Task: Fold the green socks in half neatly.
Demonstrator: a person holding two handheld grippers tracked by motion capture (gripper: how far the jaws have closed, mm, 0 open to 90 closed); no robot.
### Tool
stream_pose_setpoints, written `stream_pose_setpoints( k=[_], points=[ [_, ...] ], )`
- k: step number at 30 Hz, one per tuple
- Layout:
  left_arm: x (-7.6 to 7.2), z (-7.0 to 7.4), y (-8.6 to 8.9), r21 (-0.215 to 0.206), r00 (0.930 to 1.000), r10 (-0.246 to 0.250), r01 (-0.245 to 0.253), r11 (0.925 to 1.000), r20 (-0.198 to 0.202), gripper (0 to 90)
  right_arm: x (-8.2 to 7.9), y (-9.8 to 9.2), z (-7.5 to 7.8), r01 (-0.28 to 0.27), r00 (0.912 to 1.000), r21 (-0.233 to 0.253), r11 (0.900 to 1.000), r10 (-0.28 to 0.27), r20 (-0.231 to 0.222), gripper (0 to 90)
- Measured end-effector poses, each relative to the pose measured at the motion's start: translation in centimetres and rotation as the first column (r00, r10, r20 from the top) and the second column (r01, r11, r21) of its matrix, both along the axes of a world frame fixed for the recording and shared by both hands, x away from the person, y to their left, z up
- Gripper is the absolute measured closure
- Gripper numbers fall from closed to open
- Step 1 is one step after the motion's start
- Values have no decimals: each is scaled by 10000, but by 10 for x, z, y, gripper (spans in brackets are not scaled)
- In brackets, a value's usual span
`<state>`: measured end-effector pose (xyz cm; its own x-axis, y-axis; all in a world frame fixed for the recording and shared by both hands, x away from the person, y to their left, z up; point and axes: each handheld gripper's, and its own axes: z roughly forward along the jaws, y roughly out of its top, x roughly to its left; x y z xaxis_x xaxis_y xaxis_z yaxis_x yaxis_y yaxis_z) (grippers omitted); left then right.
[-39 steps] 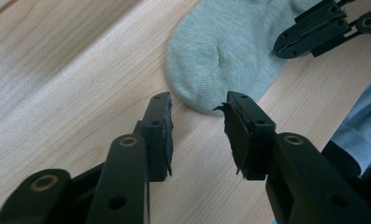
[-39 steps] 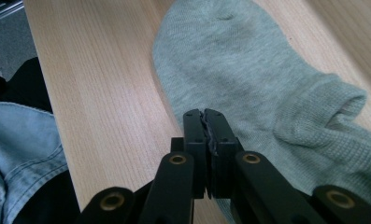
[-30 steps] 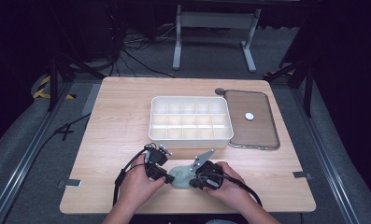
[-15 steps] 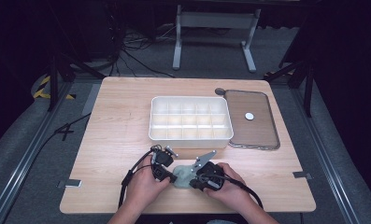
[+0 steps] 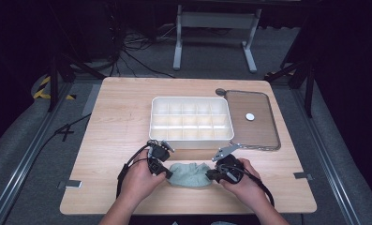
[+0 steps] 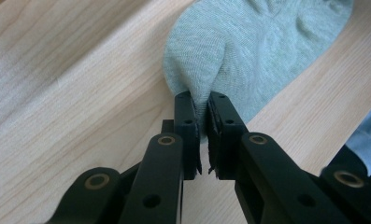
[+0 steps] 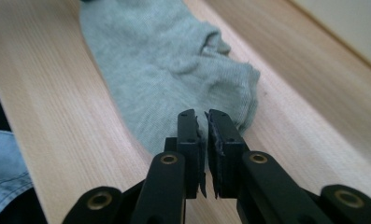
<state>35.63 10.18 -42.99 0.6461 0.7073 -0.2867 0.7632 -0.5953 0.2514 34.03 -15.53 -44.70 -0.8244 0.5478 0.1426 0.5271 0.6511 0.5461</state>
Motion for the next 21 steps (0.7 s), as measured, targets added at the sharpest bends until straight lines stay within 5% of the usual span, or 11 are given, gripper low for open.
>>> stream_pose_setpoints(
  k=[7, 21],
  points=[
    [-1, 0, 2, 130, 9994, -185, 189, 9997, -294, 830, -1, 1, -10, -233, 9997, 86, 9997, 234, -76, 869],
    [-8, 20, -10, -606, 9968, -715, 737, 9954, 369, 826, -5, 3, -10, -553, 9976, -162, 9983, 559, 407, 881]
  ],
)
